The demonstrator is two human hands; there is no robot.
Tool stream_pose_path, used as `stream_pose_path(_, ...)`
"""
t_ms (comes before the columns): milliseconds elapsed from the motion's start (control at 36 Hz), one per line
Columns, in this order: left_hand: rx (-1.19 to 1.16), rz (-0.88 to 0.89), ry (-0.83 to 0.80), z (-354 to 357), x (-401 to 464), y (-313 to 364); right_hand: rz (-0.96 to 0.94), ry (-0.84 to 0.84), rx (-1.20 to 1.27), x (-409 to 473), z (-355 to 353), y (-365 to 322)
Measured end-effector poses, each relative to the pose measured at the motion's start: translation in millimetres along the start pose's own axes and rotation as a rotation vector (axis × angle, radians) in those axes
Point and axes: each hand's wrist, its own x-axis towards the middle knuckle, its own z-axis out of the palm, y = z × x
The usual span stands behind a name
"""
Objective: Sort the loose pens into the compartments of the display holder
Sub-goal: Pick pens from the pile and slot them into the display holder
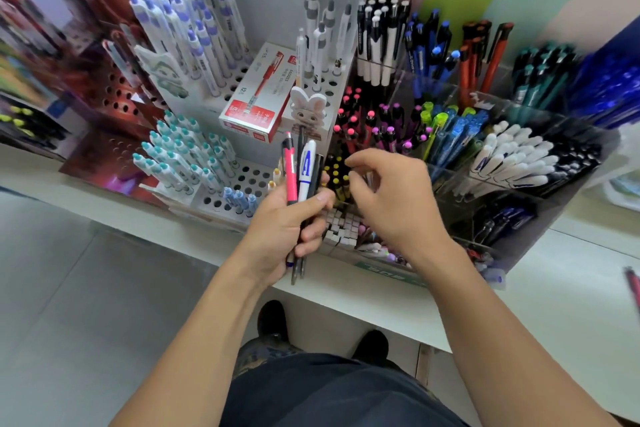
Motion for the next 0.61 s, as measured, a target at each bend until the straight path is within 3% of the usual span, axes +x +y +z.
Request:
stream_pose_path(56,0.143,-0.001,0.033,3,0,1,0.055,0.024,0.286,-2,-15,-11)
stream_pose_path(111,0.501,0.129,0.103,9,2,0,0.148,-0.042,0.467,-2,-23,-20)
stream_pose_path(167,0.776,0.260,0.119,17,3,-3,0.193,-0.094,0.456,-1,-22,-23)
stream_pose_path(222,0.862,0.307,0.120,24,2,-5,0.231,-0.095,0.406,0,-19,-23)
stream_pose_path(417,0.597,0.215,0.073,38,9,-8,0.374,-0.145,0.795,-2,-38,-16)
stream_pose_path(528,0.340,0.056,0.031,38,7,-2,0.336,0.050,0.843,4,-59,-6)
stream_pose_path(611,0.097,-0.082,0.004,33,8,2,0.188,0.263,0.818,11,-79,0)
